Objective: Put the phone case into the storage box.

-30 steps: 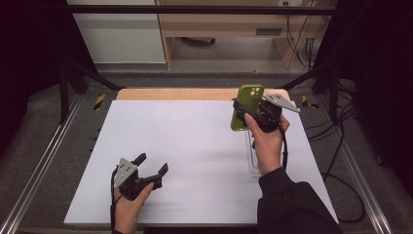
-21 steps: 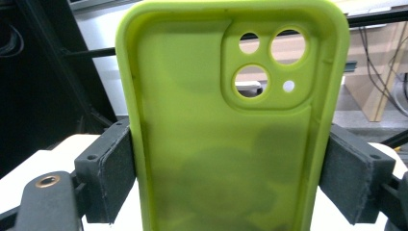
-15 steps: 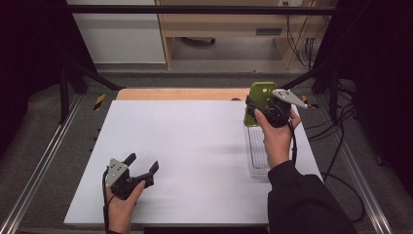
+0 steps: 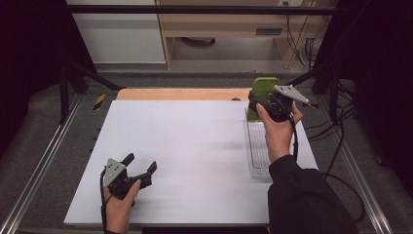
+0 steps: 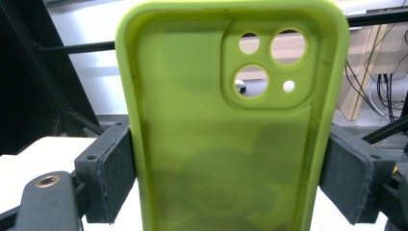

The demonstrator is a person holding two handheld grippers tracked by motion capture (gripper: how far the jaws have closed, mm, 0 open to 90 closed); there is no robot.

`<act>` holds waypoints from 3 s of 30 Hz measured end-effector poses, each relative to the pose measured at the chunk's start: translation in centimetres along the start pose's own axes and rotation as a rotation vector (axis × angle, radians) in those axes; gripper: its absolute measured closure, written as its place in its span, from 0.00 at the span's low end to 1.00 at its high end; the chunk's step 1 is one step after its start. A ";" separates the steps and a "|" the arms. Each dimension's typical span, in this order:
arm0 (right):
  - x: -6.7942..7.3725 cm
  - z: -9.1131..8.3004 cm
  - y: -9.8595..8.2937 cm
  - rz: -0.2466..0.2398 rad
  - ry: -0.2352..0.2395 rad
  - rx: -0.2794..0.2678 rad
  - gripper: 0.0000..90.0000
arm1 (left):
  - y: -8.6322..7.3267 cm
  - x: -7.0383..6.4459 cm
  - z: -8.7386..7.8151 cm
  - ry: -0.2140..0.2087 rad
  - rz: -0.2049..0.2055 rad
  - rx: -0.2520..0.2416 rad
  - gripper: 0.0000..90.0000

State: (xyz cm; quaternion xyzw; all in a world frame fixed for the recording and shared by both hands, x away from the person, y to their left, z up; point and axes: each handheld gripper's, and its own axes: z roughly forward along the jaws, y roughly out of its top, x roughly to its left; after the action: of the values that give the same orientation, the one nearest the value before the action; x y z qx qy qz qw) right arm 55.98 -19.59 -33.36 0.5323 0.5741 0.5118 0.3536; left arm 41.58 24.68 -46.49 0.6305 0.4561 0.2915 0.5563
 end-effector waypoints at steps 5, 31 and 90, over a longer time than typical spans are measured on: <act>0.0 0.5 0.5 -0.012 -0.003 -0.005 0.18 | -0.1 0.0 0.1 -0.005 0.000 0.005 0.07; -1.1 4.4 -1.0 -0.020 -0.041 0.024 0.18 | -0.1 0.3 0.4 -0.026 -0.006 0.006 0.07; -3.7 9.4 -5.1 -0.061 -0.158 0.126 0.18 | 0.0 0.6 0.6 -0.034 0.008 0.006 0.07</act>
State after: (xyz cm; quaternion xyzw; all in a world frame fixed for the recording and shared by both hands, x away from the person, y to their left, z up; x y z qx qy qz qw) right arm 64.36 -20.72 -40.96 0.5745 0.5914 0.4203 0.3790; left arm 42.31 24.95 -46.73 0.6389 0.4450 0.2814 0.5609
